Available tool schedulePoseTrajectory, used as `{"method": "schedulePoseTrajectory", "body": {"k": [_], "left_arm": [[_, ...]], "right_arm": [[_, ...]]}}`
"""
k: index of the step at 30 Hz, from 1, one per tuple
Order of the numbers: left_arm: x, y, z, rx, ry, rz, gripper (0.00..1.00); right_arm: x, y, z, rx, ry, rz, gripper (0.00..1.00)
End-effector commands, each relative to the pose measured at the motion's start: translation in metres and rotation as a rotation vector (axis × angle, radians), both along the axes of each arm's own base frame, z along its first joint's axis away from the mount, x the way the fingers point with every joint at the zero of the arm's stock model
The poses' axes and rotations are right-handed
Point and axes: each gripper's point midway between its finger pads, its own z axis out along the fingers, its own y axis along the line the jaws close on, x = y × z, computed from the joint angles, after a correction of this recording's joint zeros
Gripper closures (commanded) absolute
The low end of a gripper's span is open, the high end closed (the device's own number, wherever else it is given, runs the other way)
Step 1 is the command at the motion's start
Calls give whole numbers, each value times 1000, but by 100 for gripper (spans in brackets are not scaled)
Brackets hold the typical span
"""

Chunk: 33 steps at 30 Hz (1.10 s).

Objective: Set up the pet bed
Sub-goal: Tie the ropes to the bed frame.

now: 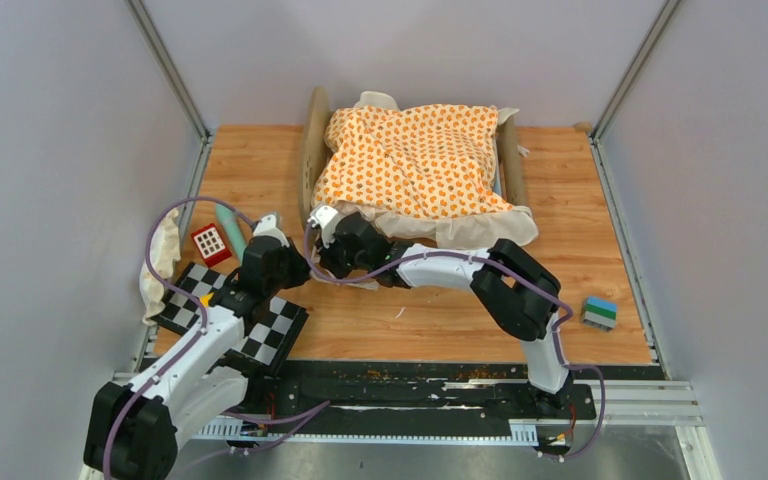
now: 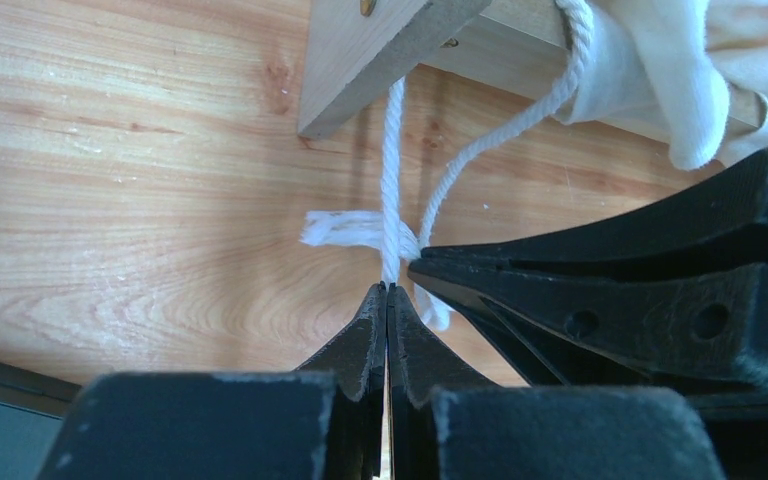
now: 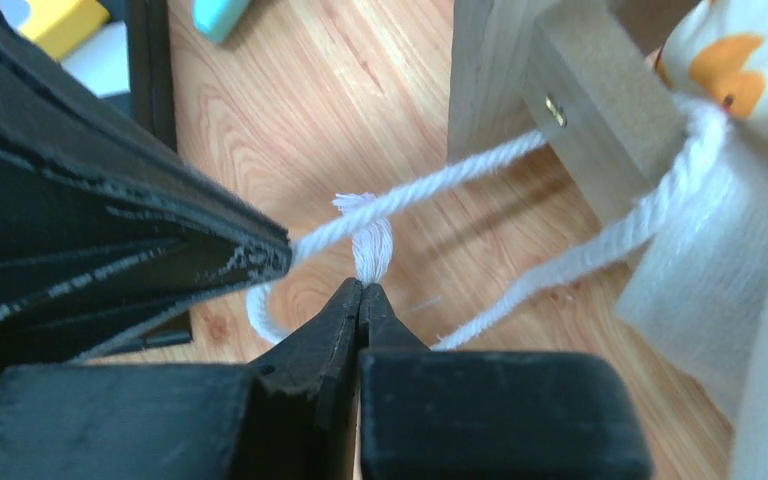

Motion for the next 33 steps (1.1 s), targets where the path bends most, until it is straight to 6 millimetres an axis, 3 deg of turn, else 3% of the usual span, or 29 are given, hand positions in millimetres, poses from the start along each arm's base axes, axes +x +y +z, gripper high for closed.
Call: {"method": "schedulePoseTrajectory", "body": {"k": [1, 12, 22, 29, 30, 33], "left_arm": [[-2, -4, 14, -18, -29, -21, 100], [-5, -8, 30, -52, -55, -40, 100], [-6, -8, 37, -59, -67, -41, 100], [-4, 13, 23, 32, -33, 47, 100], [-4, 16, 22, 50, -30, 56, 99], [-2, 33, 18, 130, -2, 119, 80]], "right_arm": [[8, 27, 32, 181, -23, -8, 100], [9, 36, 28, 361, 78, -66, 100], [7, 40, 13, 362, 121, -67, 100], [12, 29, 14, 370, 105, -101, 100], [11, 29, 14, 374, 107, -99, 100], [12, 27, 13, 377, 110, -94, 100]]}}
